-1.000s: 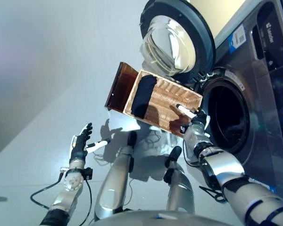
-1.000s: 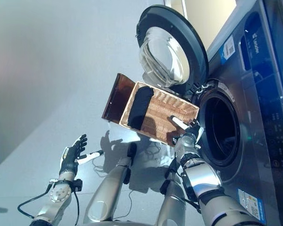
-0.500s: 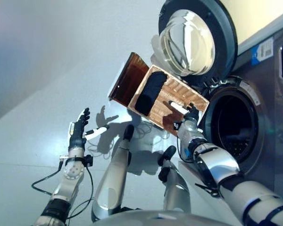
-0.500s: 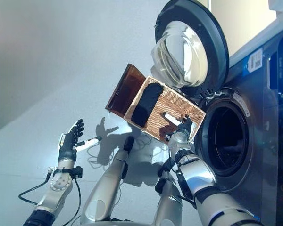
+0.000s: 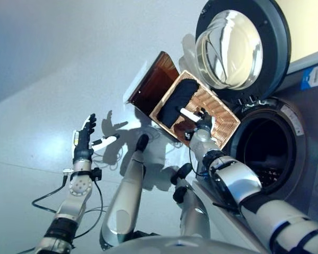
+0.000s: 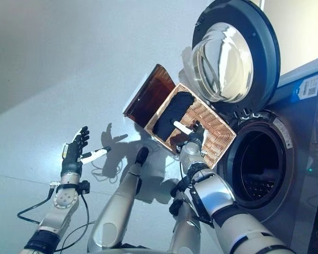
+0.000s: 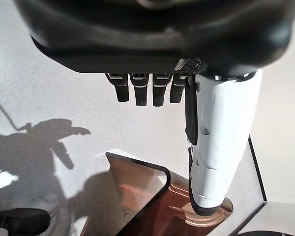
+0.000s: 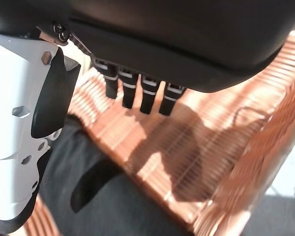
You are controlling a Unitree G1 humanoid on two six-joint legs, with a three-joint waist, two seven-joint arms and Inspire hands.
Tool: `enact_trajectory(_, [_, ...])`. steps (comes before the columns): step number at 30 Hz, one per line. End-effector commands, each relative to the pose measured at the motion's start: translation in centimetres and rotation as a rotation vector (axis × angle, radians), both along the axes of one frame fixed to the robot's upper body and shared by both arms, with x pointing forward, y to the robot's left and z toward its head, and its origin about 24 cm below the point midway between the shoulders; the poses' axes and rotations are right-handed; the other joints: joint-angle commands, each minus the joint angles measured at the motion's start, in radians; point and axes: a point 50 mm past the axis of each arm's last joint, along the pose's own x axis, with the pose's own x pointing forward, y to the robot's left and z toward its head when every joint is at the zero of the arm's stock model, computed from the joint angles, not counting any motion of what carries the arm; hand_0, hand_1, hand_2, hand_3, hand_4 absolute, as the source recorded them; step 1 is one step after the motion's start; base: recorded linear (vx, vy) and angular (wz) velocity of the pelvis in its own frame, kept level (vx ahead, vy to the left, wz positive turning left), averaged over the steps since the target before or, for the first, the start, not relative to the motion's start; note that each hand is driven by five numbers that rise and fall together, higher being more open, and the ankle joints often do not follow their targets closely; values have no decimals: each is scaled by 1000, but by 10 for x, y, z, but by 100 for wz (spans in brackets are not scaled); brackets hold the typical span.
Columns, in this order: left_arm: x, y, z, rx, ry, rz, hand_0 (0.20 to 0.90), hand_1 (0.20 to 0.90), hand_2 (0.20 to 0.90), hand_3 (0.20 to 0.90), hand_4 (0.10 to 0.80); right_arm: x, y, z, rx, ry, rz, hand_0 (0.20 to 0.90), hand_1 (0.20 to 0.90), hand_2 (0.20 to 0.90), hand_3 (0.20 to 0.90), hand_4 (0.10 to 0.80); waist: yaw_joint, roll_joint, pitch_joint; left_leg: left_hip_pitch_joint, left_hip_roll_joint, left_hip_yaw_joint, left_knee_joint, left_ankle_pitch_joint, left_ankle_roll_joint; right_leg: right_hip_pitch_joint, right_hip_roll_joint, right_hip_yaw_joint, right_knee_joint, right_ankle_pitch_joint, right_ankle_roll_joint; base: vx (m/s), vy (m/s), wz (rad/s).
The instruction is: Pick up the clothes and place them into the washing machine
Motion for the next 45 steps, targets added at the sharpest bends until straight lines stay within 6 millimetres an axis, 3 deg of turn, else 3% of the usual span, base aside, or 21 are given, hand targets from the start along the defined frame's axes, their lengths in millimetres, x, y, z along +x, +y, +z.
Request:
enact_trajectory(1, [1, 6, 40, 49, -200, -2, 900, 900, 900, 900, 800, 11, 3, 25, -16, -138, 3, 900, 900, 900, 900, 800, 54, 9, 8, -115, 12, 24, 104, -146, -79, 91, 7, 2, -33, -112, -34, 48, -38, 8])
enact_trajectory(13, [8, 4, 41, 66, -192, -12, 900, 900, 900, 900, 800, 13, 9, 30, 24, -152, -11, 900, 900, 900, 900, 800, 66, -10, 21, -159, -15, -34, 120, -149, -81, 108, 16, 9, -56, -117, -30, 36, -39, 25])
enact_trajectory(20, [11, 6, 43, 80, -192, -13, 900, 900, 900, 900, 800, 16, -3, 36, 7, -143, -68, 900, 900, 900, 900, 800, 69, 5, 32, -175, -32, -56, 109, -138, -79, 98, 16, 4, -35, -135, -34, 22, -25, 14])
enact_trajectory(21, [11, 6, 44, 78, -197, -11, 900, 900, 900, 900, 800, 17, -6, 37, -3, -137, -80, 823, 823, 823, 823, 745, 71, 9, 37, -180, -36, -55, 111, -138, -79, 94, 16, 5, -32, -136, -35, -5, 7, 26])
enact_trajectory(22, [10, 7, 43, 80, -196, -8, 900, 900, 900, 900, 800, 18, -9, 38, -11, -133, -86, 582, 582, 582, 582, 573, 72, 11, 39, -181, -36, -58, 112, -138, -78, 92, 16, 6, -30, -138, -35, -9, 7, 26])
enact_trajectory(23, [9, 8, 43, 81, -195, -1, 900, 900, 900, 900, 800, 18, -12, 39, -21, -129, -96, 453, 453, 453, 453, 480, 72, 13, 42, -180, -36, -58, 111, -139, -78, 90, 15, 6, -28, -138, -35, -10, 4, 28])
enact_trajectory(26, [9, 9, 43, 85, -197, 4, 900, 900, 900, 900, 800, 23, -21, 50, -45, -143, -126, 200, 200, 200, 200, 300, 76, 27, 52, -184, -33, -62, 111, -137, -78, 77, 12, 9, -15, -140, -36, -9, 3, 8])
enact_trajectory(28, [8, 9, 43, 87, -199, 3, 900, 900, 900, 900, 800, 25, -33, 58, -64, -152, -164, 200, 200, 200, 200, 300, 77, 39, 58, -189, -35, -63, 115, -136, -76, 67, 10, 10, -3, -145, -37, -12, 11, -4])
enact_trajectory(37, [5, 11, 41, 107, -190, 6, 900, 900, 900, 900, 800, 24, -44, 58, -83, -142, -197, 200, 200, 200, 200, 300, 63, 50, 59, -185, -31, -58, 121, -139, -74, 56, 10, 20, 10, -146, -35, -1, 3, 2])
enact_trajectory(41, [4, 13, 41, 115, -187, 11, 900, 900, 900, 900, 800, 22, -47, 54, -73, -133, -216, 200, 200, 200, 200, 300, 53, 50, 50, -174, -26, -51, 118, -142, -71, 57, 10, 26, 11, -146, -35, 0, 0, 0])
enact_trajectory(45, [4, 15, 38, 122, -171, 13, 900, 900, 900, 900, 800, 13, -54, 37, -51, -92, -247, 200, 200, 200, 200, 300, 43, 45, 37, -150, -21, -42, 109, -142, -69, 70, 9, 31, 9, -142, -31, 0, 2, -5])
